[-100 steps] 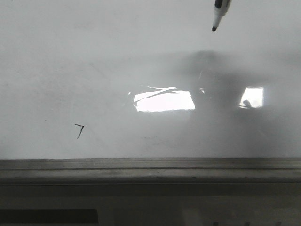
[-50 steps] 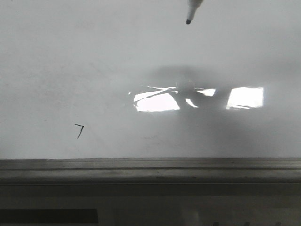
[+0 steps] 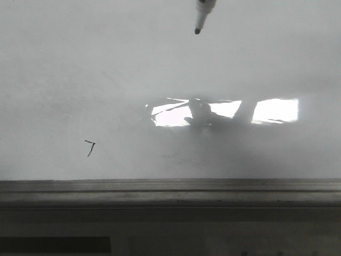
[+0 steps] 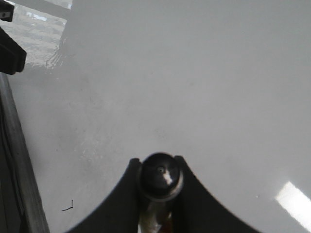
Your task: Write number 6 on whiteboard
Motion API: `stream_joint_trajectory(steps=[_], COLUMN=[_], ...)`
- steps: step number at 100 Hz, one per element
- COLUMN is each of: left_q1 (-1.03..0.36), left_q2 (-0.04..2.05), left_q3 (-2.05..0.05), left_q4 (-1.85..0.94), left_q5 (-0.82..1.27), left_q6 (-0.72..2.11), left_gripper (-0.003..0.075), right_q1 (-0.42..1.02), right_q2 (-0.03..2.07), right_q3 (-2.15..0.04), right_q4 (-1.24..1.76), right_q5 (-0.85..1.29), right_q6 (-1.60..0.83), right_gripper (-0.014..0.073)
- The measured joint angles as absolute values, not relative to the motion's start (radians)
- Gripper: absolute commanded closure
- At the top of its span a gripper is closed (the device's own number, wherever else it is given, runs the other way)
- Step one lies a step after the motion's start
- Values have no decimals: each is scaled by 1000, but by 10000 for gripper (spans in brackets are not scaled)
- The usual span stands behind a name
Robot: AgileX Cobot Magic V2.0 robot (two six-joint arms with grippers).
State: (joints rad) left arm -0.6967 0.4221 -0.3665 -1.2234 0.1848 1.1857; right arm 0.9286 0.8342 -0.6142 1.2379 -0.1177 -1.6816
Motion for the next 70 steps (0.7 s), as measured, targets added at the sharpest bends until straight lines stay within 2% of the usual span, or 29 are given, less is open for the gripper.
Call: stream_joint_trajectory(steps=[19,29,55,70], left_q1=[-697,-697,-697,-697], left_q2=[422,422,422,422], left_q3=[-367,-367,-367,-367], left_q4=[-1223,-1223,-1223,-1223], left_q5=[185,185,185,185], left_q6=[1184,1184,1184,1184], left_gripper=[741,741,741,741], right_q1=[929,930,931,931], right_q2=[809,802,797,805], right_q3=[-614,-614,-599,-585], right_q4=[1228,1083,262,59], right_q5=[-104,-100,-132,-163], right_q6=[-1680,-1584,-728,-547], right_gripper=[656,656,656,656])
